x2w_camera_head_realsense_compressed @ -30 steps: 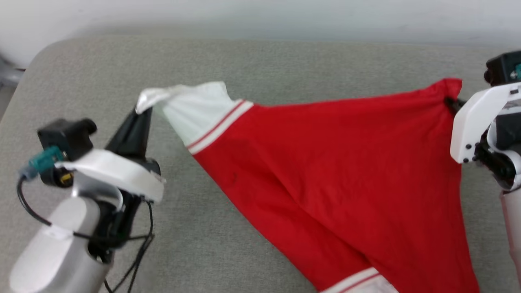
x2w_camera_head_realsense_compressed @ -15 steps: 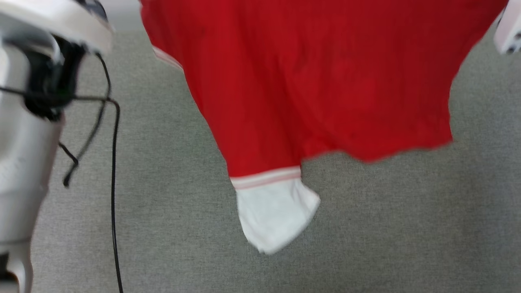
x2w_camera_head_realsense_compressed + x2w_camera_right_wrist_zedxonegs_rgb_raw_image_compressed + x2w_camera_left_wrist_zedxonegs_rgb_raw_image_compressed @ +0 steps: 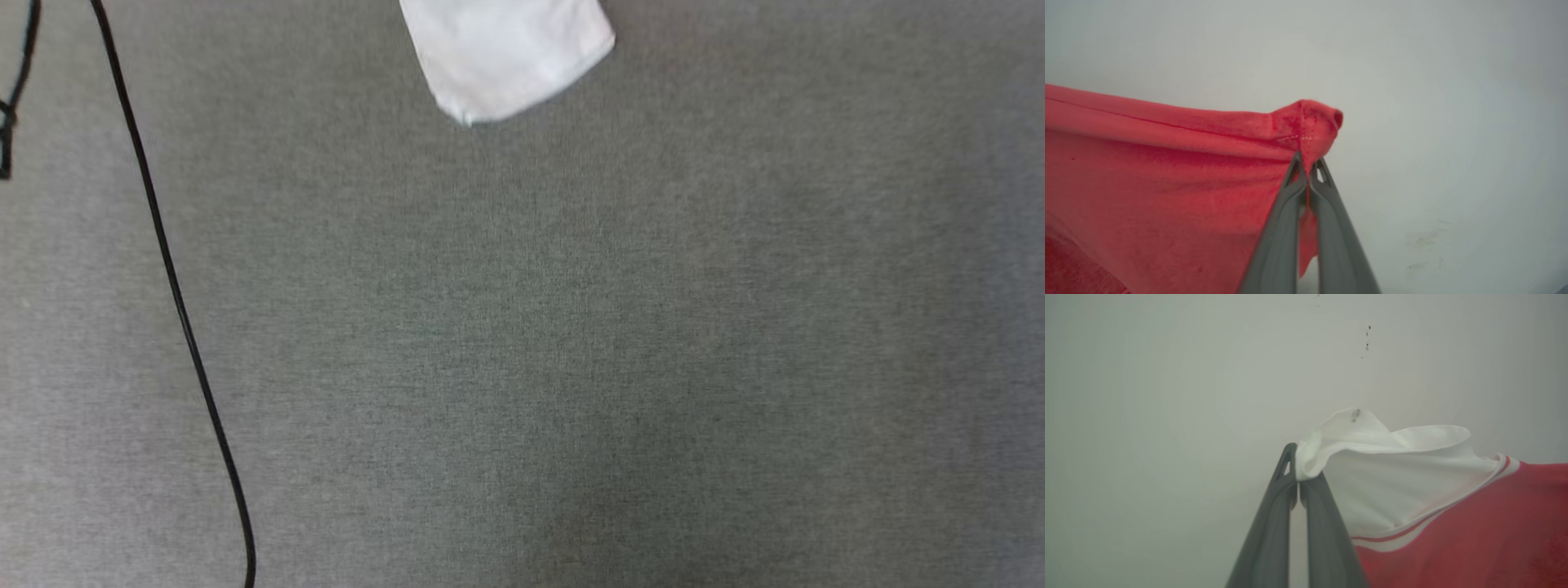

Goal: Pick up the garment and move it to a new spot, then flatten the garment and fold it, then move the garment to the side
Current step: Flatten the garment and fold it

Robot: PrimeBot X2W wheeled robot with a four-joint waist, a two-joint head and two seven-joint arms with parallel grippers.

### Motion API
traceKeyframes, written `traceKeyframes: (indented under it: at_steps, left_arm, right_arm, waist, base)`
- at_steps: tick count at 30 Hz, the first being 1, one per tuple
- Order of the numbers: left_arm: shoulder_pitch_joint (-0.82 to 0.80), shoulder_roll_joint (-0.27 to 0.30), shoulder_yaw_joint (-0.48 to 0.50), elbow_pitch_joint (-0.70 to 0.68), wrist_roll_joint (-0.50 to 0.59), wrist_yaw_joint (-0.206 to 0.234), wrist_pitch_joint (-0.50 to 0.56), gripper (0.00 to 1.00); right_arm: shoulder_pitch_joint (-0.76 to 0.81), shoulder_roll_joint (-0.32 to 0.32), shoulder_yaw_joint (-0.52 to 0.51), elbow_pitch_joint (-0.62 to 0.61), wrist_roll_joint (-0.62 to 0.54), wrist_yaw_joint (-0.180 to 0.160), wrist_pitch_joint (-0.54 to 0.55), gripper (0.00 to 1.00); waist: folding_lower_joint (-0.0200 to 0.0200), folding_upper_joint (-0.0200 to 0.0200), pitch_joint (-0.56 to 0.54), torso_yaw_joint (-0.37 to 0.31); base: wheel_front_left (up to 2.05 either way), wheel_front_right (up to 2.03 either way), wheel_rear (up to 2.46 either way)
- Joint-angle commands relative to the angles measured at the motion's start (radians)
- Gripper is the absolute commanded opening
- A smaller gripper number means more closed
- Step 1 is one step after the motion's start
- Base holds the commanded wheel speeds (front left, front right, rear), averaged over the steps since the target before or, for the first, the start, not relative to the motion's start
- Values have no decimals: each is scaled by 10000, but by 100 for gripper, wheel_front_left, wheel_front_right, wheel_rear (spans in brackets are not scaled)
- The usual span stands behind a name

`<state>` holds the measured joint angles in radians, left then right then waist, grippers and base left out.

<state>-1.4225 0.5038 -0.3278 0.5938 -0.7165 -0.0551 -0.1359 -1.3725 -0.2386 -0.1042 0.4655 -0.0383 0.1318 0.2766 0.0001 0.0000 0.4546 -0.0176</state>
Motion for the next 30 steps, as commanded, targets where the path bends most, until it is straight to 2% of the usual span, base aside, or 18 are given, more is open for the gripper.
traceKeyframes:
  at_steps: [1,9,18,22,30]
  left_arm:
    - [-259,32,29,332,-36,-84,-78,0]
    - [-710,-306,-197,1849,-179,-473,-370,0]
    - [170,-873,-524,3347,-879,-732,-575,0]
    - [1056,-1146,-845,3285,-1480,-756,-449,0]
    - [3408,-891,-1500,2500,-2466,-750,-635,0]
  right_arm:
    - [-306,74,-82,222,-73,-20,-161,0]
    - [-677,553,29,1608,-235,-20,-849,0]
    - [48,940,1,3469,-21,-18,-1719,0]
    - [805,949,93,4034,298,-18,-2120,0]
    - [2702,918,336,4354,934,-18,-2667,0]
  waist:
    - [-1,0,541,44]
    - [-1,0,1563,43]
    - [-1,0,1779,70]
    - [-1,0,1515,180]
    - [-1,0,545,248]
  base:
    - [0,0,0]
    - [0,0,0]
    - [0,0,0]
    - [0,0,0]
    - [0,0,0]
